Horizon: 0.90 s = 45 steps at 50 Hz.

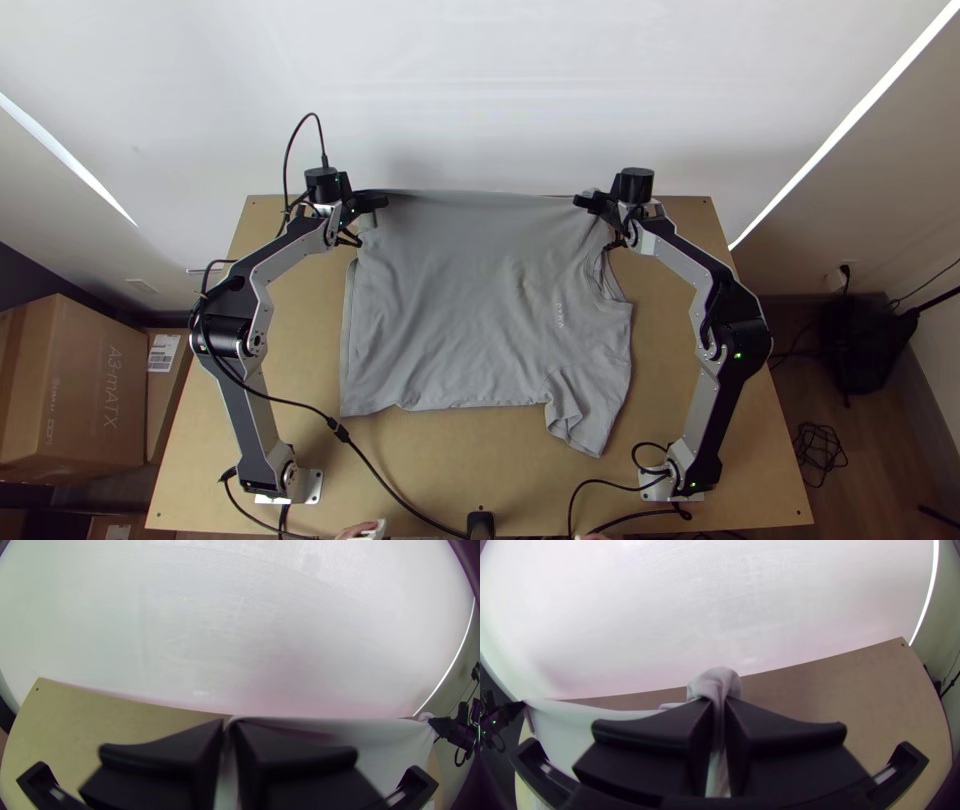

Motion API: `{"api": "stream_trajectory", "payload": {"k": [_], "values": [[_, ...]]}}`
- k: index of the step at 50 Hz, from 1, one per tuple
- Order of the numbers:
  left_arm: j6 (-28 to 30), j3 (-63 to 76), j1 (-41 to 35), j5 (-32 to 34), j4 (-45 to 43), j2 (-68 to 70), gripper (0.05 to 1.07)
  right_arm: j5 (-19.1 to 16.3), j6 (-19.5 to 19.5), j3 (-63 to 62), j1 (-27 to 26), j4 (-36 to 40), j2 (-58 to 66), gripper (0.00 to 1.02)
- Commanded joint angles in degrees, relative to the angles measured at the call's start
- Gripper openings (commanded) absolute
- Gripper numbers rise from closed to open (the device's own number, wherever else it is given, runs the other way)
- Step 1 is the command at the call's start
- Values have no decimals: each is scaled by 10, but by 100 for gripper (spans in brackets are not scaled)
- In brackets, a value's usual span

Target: Fold the t-shirt

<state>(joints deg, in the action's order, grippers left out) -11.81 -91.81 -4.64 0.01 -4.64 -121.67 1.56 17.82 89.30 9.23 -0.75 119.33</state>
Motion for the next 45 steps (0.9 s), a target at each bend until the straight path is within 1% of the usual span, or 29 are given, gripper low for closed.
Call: {"api": "stream_trajectory", "payload": {"k": [1, 2, 3, 12, 18, 22, 26, 34, 36, 39, 42, 45], "values": [[-18, -25, 18, -19, -14, -1, 101, 27, 14, 19, -24, 2, 3, 77], [-18, -29, 19, -19, -8, -1, 104, 27, 14, 20, -26, 6, 3, 90], [-18, -33, 20, -19, -2, 0, 103, 27, 14, 23, -26, 15, 2, 98], [-19, -22, 32, -19, -1, 40, 103, 30, 16, 23, -45, 37, -42, 99], [-19, -15, 43, -19, -2, 80, 103, 30, 26, 11, -60, 89, -99, 99], [-19, -9, 48, -19, 3, 107, 103, 29, 33, -3, -69, 146, -150, 99], [-19, 4, 52, -19, 27, 142, 103, 28, 34, -26, -74, 184, -210, 99], [-20, 81, 53, -12, 52, 238, 103, 26, 34, -76, -84, 237, -325, 99], [-21, 107, 55, -7, 53, 261, 103, 24, 49, -93, -88, 247, -354, 99], [-21, 140, 59, -5, 54, 296, 103, 21, 87, -120, -91, 267, -390, 99], [-22, 168, 63, -1, 67, 328, 103, 4, 97, -145, -94, 282, -425, 99], [-22, 190, 68, -1, 79, 357, 103, -9, 123, -167, -93, 319, -455, 99]]}}
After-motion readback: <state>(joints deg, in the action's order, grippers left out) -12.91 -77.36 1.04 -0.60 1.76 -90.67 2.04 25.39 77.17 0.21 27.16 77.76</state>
